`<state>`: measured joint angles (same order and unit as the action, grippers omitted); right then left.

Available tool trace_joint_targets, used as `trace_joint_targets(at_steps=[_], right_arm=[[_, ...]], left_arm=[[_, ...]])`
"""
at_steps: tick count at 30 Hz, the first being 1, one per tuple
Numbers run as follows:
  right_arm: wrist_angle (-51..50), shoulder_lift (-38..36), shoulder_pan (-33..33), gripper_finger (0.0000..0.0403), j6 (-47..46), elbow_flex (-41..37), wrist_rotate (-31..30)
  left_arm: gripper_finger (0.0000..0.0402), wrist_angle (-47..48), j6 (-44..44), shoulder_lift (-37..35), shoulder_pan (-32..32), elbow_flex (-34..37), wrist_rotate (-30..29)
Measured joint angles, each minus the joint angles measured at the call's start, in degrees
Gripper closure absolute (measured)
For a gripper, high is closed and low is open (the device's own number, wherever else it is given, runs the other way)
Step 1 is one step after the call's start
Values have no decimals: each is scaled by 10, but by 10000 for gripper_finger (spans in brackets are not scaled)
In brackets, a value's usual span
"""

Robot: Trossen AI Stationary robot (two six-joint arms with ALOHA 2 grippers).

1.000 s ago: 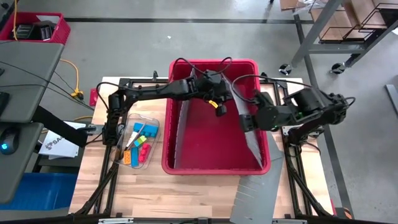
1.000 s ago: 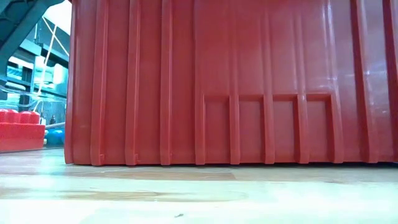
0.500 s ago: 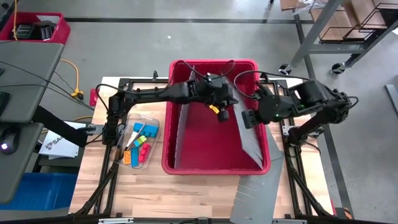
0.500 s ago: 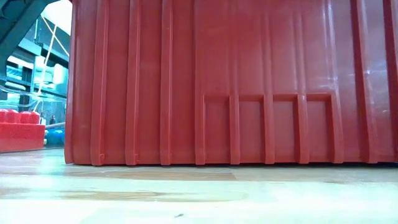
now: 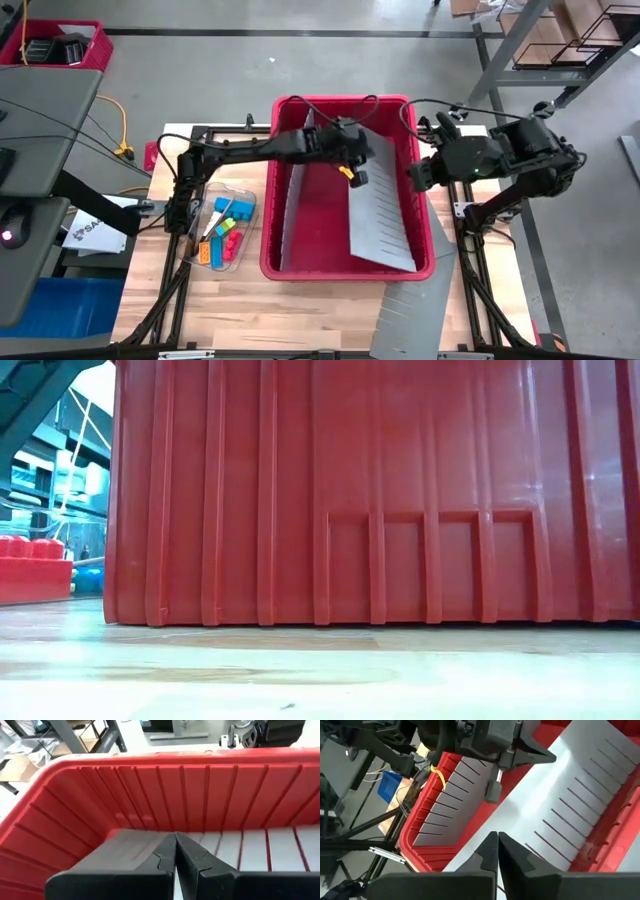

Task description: Sort Items/Unsort Items

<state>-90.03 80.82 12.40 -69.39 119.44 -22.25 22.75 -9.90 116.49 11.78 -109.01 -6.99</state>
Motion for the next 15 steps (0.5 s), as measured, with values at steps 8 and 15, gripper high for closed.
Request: trace_joint_targets(at_steps=[8, 15], right_arm=[[0, 0, 0, 402, 28, 0, 4], [0, 0, 0, 400, 84, 0, 18]], left_arm=[[401, 100, -33, -70, 30, 0, -50], [400, 305, 221, -135, 96, 20, 170]])
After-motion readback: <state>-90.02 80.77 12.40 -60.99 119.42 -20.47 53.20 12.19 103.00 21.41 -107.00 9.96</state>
